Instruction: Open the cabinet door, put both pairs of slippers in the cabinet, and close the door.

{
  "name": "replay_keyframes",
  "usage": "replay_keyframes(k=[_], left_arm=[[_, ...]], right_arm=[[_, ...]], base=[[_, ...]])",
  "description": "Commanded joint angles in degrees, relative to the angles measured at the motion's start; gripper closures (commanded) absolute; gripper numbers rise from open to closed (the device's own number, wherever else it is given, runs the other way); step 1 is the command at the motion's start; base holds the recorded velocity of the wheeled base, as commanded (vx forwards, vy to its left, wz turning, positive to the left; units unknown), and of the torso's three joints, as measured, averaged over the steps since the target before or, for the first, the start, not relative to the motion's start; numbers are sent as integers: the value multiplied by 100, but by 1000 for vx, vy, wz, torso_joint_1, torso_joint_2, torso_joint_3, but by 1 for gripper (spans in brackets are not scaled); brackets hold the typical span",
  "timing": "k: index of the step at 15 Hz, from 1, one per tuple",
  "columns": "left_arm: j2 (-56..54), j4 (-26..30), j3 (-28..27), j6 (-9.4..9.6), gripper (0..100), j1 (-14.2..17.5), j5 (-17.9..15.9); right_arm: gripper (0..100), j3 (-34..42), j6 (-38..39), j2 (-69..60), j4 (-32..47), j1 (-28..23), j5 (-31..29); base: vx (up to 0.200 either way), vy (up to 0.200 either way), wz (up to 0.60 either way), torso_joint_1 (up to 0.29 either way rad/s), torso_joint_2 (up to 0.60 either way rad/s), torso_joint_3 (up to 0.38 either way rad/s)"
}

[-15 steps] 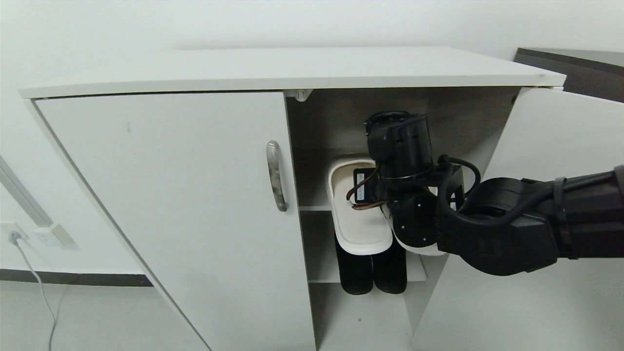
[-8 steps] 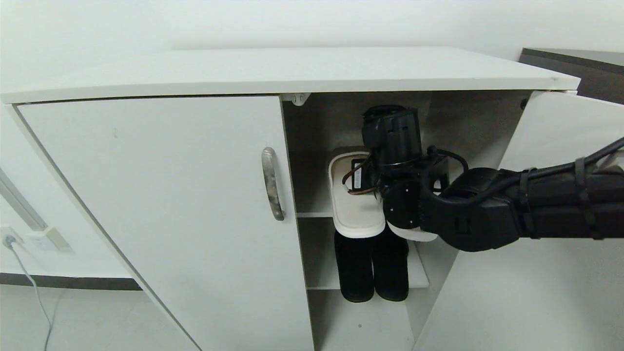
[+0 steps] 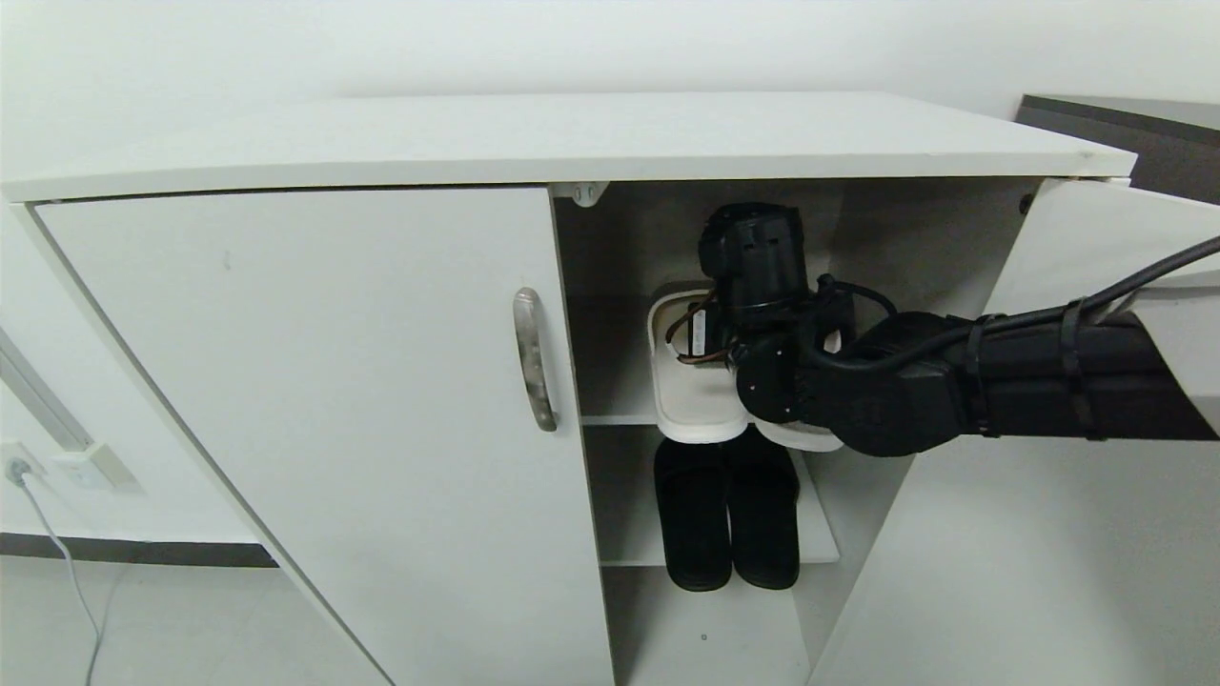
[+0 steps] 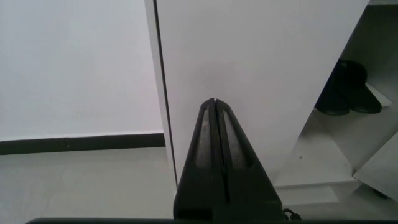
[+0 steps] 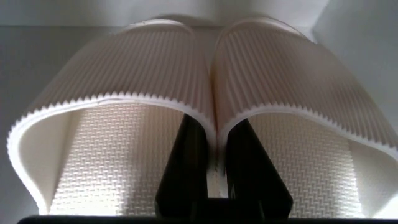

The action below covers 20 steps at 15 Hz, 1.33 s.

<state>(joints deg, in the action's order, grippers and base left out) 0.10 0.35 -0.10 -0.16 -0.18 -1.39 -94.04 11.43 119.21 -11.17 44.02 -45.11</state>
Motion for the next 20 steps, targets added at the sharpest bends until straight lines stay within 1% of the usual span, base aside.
replay_keyframes(k=[1,12,13,17,20], left_arm=[[-1,0,1,-2,100,1,-2],[-1,0,1,-2,100,1,-2],[-1,0,1,-2,100,1,-2],[-1,0,1,-2,100,1,-2],[-1,0,1,-2,100,1,-2]], right_arm=[[100,-27,-1,76,0,-25,11],[100,-62,25,120,-8,-34,11],[0,-53,25,120,-8,-34,11],[0,114,43,14,-8,1,-7],[0,386,34,-302,-8,142,-51]], base=[[0,0,0,0,0,0],[0,0,0,0,0,0],[0,0,0,0,0,0],[0,0,0,0,0,0],[0,0,0,0,0,0]])
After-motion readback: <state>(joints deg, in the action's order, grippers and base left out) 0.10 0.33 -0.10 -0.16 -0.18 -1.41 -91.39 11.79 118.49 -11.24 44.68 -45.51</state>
